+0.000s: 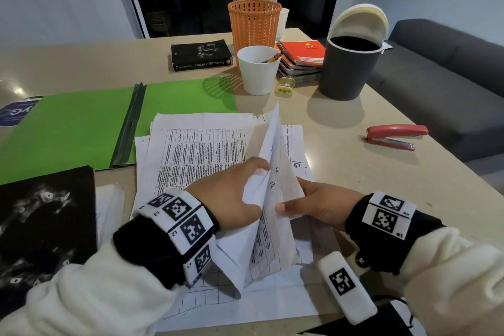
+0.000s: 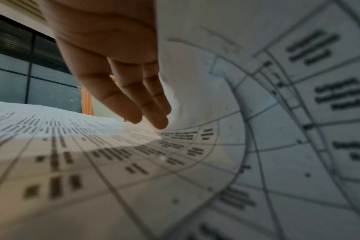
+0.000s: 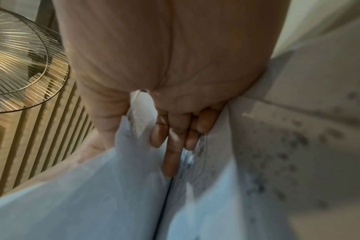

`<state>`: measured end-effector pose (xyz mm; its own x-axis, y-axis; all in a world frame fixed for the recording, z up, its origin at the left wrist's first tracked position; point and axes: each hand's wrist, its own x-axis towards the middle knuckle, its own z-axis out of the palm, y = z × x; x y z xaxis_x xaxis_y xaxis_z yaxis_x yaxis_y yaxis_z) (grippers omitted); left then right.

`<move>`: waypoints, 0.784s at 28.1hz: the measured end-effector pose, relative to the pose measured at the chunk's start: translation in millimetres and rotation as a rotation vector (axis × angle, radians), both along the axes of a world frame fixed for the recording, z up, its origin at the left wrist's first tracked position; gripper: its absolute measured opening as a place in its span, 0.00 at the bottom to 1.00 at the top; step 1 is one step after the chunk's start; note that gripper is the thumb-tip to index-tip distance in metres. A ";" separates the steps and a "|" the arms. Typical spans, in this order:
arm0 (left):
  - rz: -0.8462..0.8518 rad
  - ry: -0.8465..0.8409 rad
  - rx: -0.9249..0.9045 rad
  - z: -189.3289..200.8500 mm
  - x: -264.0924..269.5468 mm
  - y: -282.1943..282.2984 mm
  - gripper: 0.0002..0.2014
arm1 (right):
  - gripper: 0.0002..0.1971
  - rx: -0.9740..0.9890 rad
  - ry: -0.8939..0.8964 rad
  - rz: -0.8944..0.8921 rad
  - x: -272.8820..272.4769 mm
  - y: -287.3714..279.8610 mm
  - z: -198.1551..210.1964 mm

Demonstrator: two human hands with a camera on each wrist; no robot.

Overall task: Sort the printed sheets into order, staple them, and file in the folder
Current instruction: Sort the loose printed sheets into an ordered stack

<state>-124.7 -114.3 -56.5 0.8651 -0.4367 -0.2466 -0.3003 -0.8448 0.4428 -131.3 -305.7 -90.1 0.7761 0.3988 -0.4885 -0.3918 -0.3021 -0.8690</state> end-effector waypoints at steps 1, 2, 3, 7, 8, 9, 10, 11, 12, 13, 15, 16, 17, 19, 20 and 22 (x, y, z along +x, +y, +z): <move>-0.013 0.003 -0.005 0.7 0.8 0.1 0.27 | 0.17 -0.002 0.001 -0.005 0.0 -0.3 0.3; -0.020 0.002 -0.001 0.5 1.4 0.0 0.24 | 0.19 -0.006 -0.001 -0.008 -0.2 -0.4 0.3; -0.017 -0.006 0.009 -0.7 1.8 -0.1 0.18 | 0.20 -0.014 -0.005 -0.010 -0.2 0.1 0.1; 0.045 -0.063 0.047 -6.3 1.3 -2.2 0.04 | 0.26 -0.027 -0.001 0.006 -0.1 1.4 -0.4; 0.062 -0.086 0.049 -7.6 1.0 -2.8 0.05 | 0.25 -0.030 0.001 0.008 0.1 1.3 -0.1; 0.083 -0.103 0.049 -8.9 1.2 -2.7 0.07 | 0.25 -0.034 0.004 0.012 0.1 1.5 0.4; 0.098 -0.119 0.047 -9.8 2.0 -2.2 0.09 | 0.24 -0.034 0.007 0.016 0.3 1.5 0.8; 0.100 -0.133 0.050 -10.4 2.8 -1.5 0.11 | 0.23 -0.033 0.009 0.020 0.3 1.6 1.5; 0.090 -0.140 0.057 -11.1 3.5 -0.5 0.12 | 0.22 -0.035 0.009 0.022 0.4 1.4 1.4; 0.074 -0.142 0.060 -11.2 3.8 0.3 0.12 | 0.22 -0.042 0.008 0.021 0.4 1.0 1.6; 0.041 -0.140 0.042 -10.2 3.7 1.5 0.09 | 0.21 -0.053 0.001 0.026 0.1 1.1 2.5; 0.028 -0.140 0.029 -9.6 3.2 1.9 0.06 | 0.21 -0.052 -0.004 0.030 0.0 1.4 3.2; 0.019 -0.137 0.023 -9.1 2.7 2.0 0.03 | 0.21 -0.046 -0.011 0.035 -0.6 1.7 3.7; 0.026 -0.127 0.038 -8.6 1.8 0.8 0.03 | 0.21 -0.032 -0.024 0.035 -1.1 2.3 3.7; 0.036 -0.119 0.052 -8.5 1.2 -0.7 0.05 | 0.21 -0.024 -0.028 0.039 -1.3 2.9 3.8; 0.054 -0.091 0.077 -8.3 -1.1 -4.4 0.15 | 0.21 -0.011 -0.039 0.066 -1.4 4.3 3.5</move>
<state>-125.8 -118.7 -64.8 0.9072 -0.3715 -0.1972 -0.2893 -0.8915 0.3487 -132.7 -301.5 -86.5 0.7669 0.4442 -0.4631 -0.3367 -0.3358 -0.8797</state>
